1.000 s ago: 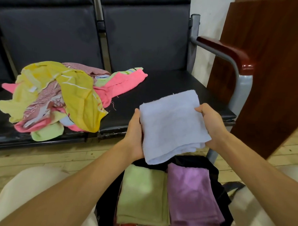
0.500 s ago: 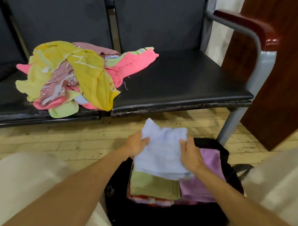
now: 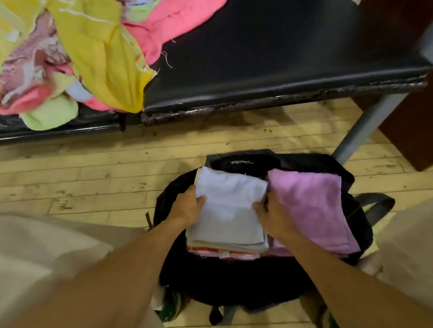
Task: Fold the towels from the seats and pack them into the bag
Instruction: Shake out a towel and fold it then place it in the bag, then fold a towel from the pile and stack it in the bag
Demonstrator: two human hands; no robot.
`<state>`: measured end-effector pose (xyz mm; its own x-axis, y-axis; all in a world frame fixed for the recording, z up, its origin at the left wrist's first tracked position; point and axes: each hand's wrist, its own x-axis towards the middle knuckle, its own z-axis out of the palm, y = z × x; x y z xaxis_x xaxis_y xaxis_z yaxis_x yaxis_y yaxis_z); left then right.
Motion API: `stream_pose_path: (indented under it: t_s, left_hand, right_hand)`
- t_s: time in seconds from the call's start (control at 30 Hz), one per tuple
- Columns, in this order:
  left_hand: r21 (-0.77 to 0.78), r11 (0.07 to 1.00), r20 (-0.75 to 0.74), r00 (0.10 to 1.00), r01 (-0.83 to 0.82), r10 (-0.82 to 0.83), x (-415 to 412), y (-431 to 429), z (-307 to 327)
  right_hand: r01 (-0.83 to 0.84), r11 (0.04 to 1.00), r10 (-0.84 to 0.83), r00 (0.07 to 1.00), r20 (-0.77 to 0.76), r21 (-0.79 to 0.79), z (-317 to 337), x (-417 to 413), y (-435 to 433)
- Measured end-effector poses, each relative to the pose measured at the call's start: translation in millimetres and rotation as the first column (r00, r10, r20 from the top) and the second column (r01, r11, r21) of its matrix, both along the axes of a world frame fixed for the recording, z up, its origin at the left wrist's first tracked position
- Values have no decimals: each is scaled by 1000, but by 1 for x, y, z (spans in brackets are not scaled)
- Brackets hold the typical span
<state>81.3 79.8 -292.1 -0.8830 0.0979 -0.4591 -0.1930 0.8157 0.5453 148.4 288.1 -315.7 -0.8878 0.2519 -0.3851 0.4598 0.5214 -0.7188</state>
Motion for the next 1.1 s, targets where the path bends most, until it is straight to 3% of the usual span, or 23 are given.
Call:
stream_pose_path:
  t_s: [0.2,0.3,0.47,0.53,0.6,0.73,0.93,1.1]
  left_hand:
    - [11,998,15,998,-58,58,2,2,-3]
    - [-29,997,34,997,-71,72,3,6,11]
    - [-2,1000,-67,997,-28,28,-4,14,53]
    - [9,999,-94,995,44,-43,-5,19,77]
    - [31,992,-110,986,126,-121,-7,22,107]
    - [179,957,-232,955,229,-185,-21,12,181]
    - [260,946,-314,943,196,-109,-52,-27,244]
    - [331,943,-450,885,45,116,-71,-69,249]
  right_hand:
    - [-25,996,26,999,-18,82,2,-7,-1]
    - [-108,981,103,994,41,159,20,-7,0]
    - [-131,968,97,982,163,214,66,-16,11]
    - [-128,973,104,986,129,190,88,-23,15]
    - [-113,992,107,990,89,64,115,-30,14]
    - [-175,981,171,983,-61,-82,179,-50,5]
    - [-285,958,274,945,-181,-38,250,-93,-34]
    - [-338,939,306,902,-304,-58,270,-132,-74]
